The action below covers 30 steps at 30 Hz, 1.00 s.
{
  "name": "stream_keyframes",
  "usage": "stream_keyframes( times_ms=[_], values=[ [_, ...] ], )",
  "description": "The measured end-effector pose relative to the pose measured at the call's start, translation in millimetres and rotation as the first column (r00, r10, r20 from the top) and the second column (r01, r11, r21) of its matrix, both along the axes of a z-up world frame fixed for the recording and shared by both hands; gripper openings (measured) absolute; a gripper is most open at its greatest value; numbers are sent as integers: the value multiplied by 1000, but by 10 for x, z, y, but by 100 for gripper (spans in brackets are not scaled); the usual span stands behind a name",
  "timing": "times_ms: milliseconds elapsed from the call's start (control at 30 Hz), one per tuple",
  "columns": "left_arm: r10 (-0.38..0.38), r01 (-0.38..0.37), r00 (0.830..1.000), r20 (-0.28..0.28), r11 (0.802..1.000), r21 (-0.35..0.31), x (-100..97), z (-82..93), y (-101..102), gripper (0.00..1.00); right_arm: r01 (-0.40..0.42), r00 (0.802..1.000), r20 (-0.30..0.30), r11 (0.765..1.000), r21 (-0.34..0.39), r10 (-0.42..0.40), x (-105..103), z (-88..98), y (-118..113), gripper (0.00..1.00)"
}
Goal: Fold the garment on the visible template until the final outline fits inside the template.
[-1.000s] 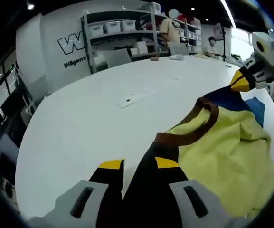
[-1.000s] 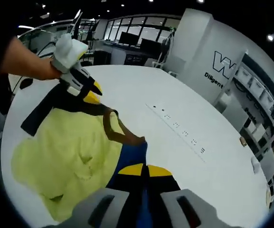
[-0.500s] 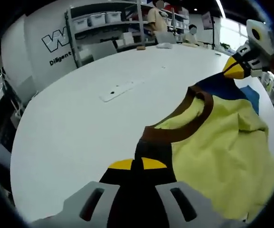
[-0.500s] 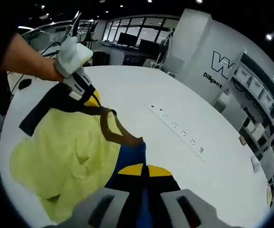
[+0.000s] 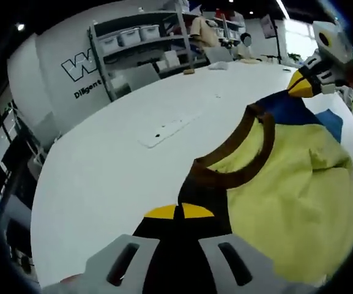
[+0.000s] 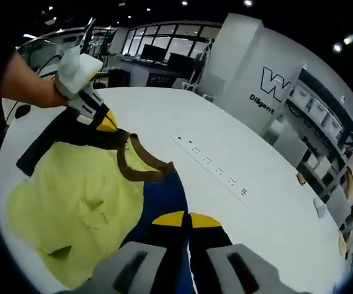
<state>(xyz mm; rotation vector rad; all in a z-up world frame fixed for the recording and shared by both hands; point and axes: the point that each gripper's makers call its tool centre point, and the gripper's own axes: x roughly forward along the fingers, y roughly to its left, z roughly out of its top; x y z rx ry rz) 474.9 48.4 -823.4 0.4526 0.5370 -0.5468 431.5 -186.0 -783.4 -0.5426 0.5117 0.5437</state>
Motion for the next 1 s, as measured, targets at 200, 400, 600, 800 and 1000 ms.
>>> stream_keyframes(
  times_ms=[200, 400, 600, 800, 1000],
  values=[
    [-24, 26, 990, 136, 1000, -11, 150, 319, -107, 0, 117, 988, 99, 993, 5, -117, 200, 102, -188, 0],
    [-67, 47, 975, 212, 994, 97, 355, 375, -211, 0, 182, 972, 168, 980, -79, -167, 456, 25, -303, 0],
    [-69, 44, 978, 196, 990, 131, 564, 272, -306, 0, 216, 965, 175, 972, -94, -197, 594, -123, -372, 0],
    [-93, 66, 985, 147, 981, 180, 712, 77, -410, 0, 225, 965, 171, 964, -141, -201, 703, -332, -460, 0],
    [-129, 93, 985, 115, 955, 281, 761, -122, -392, 0, 222, 971, 129, 962, -159, -202, 730, -529, -470, 0]
  ],
)
